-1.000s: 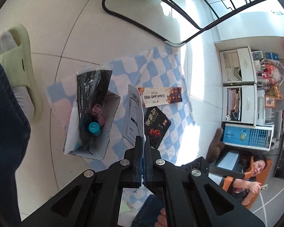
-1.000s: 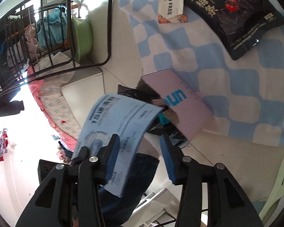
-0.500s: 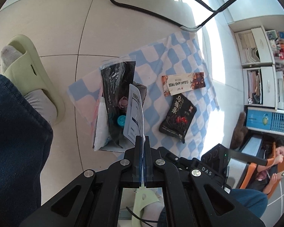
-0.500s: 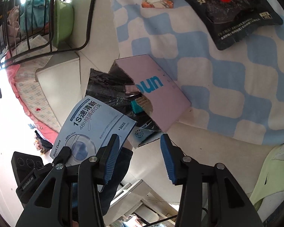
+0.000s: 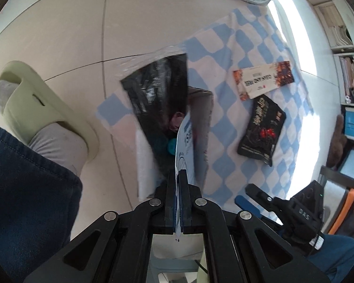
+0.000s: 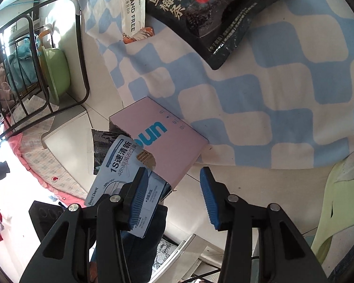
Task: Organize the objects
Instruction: 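Lower the white card into the box and open the left gripper, then move the right gripper over the CLEAN AND FREE strip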
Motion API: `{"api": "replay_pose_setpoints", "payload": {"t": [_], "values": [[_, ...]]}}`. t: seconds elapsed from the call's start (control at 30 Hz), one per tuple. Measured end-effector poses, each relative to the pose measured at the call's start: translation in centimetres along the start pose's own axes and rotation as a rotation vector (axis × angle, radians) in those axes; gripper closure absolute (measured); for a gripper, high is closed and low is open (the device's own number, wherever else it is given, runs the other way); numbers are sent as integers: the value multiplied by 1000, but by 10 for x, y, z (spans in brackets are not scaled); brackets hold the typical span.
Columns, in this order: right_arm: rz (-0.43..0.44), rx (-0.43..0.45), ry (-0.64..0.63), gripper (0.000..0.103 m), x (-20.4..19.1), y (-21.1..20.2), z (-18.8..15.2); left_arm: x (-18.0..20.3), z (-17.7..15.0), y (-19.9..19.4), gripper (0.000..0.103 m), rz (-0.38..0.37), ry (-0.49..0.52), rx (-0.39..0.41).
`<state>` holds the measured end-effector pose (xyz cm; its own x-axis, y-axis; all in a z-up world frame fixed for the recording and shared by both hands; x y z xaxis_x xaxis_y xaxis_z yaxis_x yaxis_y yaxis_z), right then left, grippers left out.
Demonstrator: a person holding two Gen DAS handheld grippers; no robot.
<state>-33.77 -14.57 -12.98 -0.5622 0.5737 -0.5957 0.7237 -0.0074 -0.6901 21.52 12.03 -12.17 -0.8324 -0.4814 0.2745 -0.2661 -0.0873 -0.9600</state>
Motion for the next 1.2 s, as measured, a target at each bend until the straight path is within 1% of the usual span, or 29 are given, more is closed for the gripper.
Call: {"api": "replay_pose_setpoints", "payload": {"t": [0.07,0.17,0.27,0.33,0.37,0.47,0.5,0.53,0.57,0.6,0.63,0.67,0.7,0.73,0.77,0.83,0.9,0.97,1.07,1.13,1.2], "values": [[-16,-3,-19,56,-1,3,0,-8,4,1,99,57,-12,9],[-36,-2,-21,55,3,5,2,-7,9,2,98,71,-13,26],[-64,6,-21,55,10,5,5,6,12,10,98,96,44,36],[-95,11,-29,54,15,5,6,18,13,21,98,97,83,32],[-113,15,-34,53,18,5,7,25,14,30,98,95,98,25],[-169,26,-51,42,29,3,11,36,17,46,96,85,124,1],[-179,31,-53,40,32,3,13,39,17,53,96,89,131,-10],[-184,36,-48,39,36,2,15,40,18,59,93,98,136,-24],[-187,40,-35,34,40,0,17,41,17,65,84,113,142,-34],[-193,47,-14,29,45,-1,19,43,19,77,80,129,148,-50],[-199,53,9,27,50,-2,21,44,20,85,69,143,150,-65],[-205,60,30,21,54,-4,24,45,19,90,60,152,149,-77],[-215,68,47,15,59,-5,26,46,18,93,56,149,140,-87],[-230,79,61,12,63,-8,28,48,16,94,49,132,122,-99],[-246,93,74,8,66,-9,31,49,15,94,45,97,90,-118],[-270,117,94,5,71,-13,35,46,11,86,45,11,-9,-143],[-276,125,102,5,71,-13,38,39,9,70,45,-51,-98,-129],[-273,119,96,5,67,-8,40,28,11,49,39,-76,-157,-96],[-239,115,89,5,59,-4,41,13,10,20,38,-85,-193,-54],[-191,127,121,5,54,-3,46,8,8,2,38,-103,-192,-14],[-152,137,160,5,48,-2,53,6,5,-9,38,-126,-178,-4]]}}
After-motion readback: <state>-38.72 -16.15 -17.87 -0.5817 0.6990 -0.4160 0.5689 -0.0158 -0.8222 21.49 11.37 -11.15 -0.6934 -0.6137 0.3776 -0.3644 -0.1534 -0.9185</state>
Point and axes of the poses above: each gripper's, at about its wrist camera, not at the fingertips, and y roughly the way its jaws point, x to its right, z to its top, the point moved 7 cm from there along y, roughly the way its jaws point, and after that the axes turned 7 degrees about x, right-handed, at the moved point
